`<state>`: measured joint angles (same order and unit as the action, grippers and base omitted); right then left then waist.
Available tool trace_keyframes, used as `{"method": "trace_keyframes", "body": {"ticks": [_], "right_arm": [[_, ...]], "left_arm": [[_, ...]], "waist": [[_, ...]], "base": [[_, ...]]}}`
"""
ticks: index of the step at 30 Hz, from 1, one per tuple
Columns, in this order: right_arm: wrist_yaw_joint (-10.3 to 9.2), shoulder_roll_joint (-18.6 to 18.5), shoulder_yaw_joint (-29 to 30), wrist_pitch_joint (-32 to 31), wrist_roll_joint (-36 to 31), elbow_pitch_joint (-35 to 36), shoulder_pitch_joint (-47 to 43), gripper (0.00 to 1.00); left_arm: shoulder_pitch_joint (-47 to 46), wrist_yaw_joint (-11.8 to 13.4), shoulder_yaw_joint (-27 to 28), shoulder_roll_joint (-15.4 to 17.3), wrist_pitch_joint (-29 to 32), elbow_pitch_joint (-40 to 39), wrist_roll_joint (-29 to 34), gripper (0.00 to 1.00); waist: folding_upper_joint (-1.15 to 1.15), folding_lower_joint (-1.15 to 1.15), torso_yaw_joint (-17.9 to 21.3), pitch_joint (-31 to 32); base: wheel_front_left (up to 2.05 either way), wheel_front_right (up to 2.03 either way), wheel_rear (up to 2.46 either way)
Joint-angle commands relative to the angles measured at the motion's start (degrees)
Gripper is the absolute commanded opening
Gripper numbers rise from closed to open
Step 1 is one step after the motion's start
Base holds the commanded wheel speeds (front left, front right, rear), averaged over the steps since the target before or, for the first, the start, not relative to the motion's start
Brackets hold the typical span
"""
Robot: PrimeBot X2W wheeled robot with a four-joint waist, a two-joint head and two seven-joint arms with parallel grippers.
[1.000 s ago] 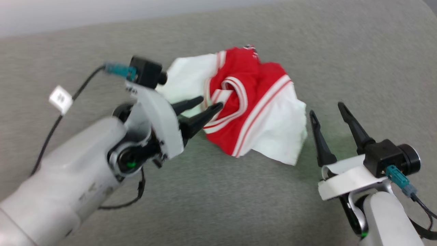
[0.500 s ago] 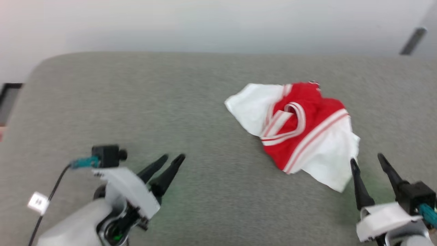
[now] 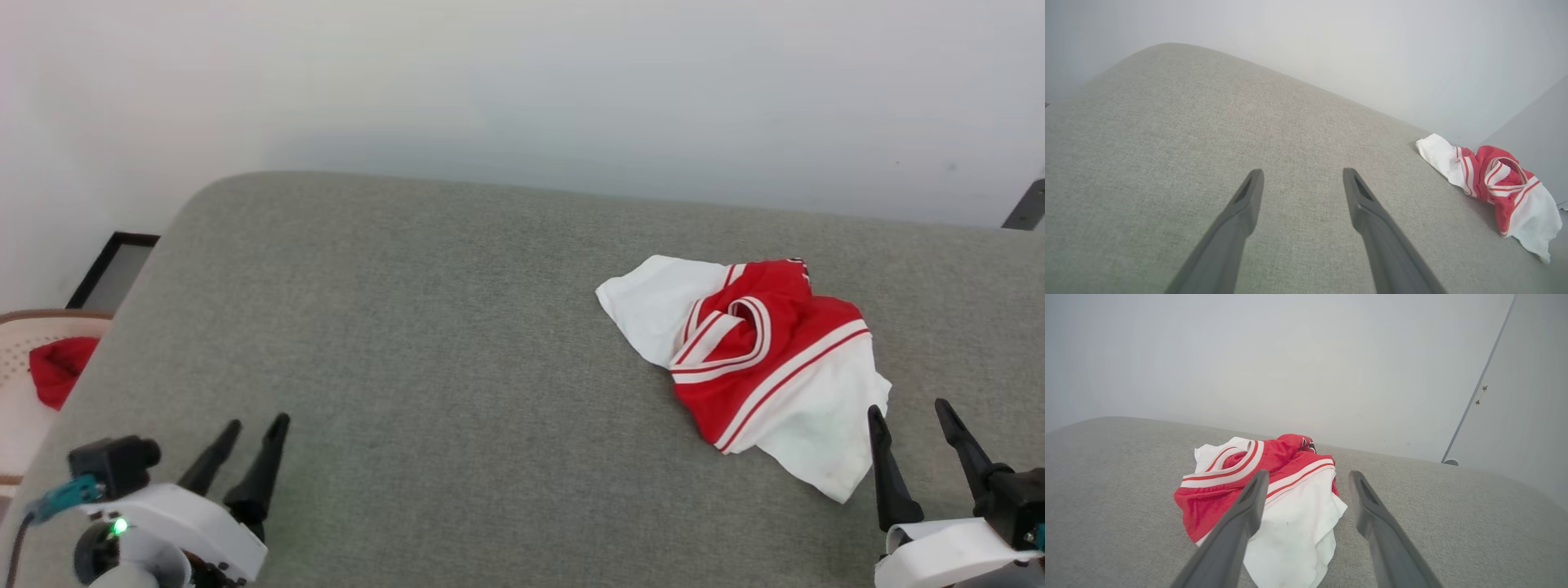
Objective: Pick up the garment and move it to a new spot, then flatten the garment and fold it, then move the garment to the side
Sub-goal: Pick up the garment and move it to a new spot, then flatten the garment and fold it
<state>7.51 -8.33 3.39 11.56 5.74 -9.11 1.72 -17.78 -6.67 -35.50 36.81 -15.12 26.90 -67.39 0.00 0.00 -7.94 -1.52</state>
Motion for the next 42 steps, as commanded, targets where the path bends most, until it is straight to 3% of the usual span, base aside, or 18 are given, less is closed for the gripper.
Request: {"method": "trace_keyframes", "body": {"ticks": [1, 10, 19, 25, 36, 39, 42], "right_arm": [[-0.04, 0.3, 0.1, 0.0, 0.1, 0.3, -0.6, 1.0], [-0.04, 1.2, -0.5, 0.1, 1.4, 1.2, 1.8, 1.0], [-0.04, 1.2, -0.7, 0.4, 1.6, 0.5, 3.0, 1.0], [-0.04, 1.5, -0.7, 0.7, 1.5, -0.5, 2.1, 1.0], [-0.04, 0.6, -2.0, -0.4, 1.6, -1.1, 3.2, 1.0], [-0.04, -0.1, -3.5, -4.7, 3.0, -1.9, 3.9, 1.0], [-0.04, -2.8, -7.0, -14.2, 6.2, -3.2, 5.4, 1.0]], "left_arm": [[2.6, 1.0, 4.7, -1.7, 0.0, -1.8, 4.2, 1.0], [10.7, 2.0, 20.9, -6.7, 0.0, -10.7, 23.7, 1.0], [16.5, 2.2, 28.7, -11.9, 0.0, -14.0, 38.7, 1.0], [18.3, 0.9, 31.9, -15.8, 0.0, -12.4, 41.9, 1.0], [18.1, -0.5, 34.3, -18.5, 0.0, -12.0, 45.3, 1.0], [18.4, -0.7, 34.3, -19.3, 0.0, -12.0, 45.4, 1.0], [18.4, -0.9, 34.2, -19.8, 0.0, -11.8, 45.1, 1.0]], "waist": [[0.0, 0.0, 0.7, -0.1], [0.0, 0.0, 2.0, -0.7], [0.0, 0.0, 2.9, -0.8], [0.0, 0.0, 2.7, -0.8], [0.0, 0.0, 2.4, -0.9], [0.0, 0.0, 2.6, -1.3], [0.0, 0.0, 2.9, -2.0]], "base": [[0.0, 0.0, 0.0], [0.0, 0.0, 0.0], [0.0, 0.0, 0.0], [0.0, 0.0, 0.0], [0.0, 0.0, 0.0], [0.0, 0.0, 0.0], [0.0, 0.0, 0.0]]}}
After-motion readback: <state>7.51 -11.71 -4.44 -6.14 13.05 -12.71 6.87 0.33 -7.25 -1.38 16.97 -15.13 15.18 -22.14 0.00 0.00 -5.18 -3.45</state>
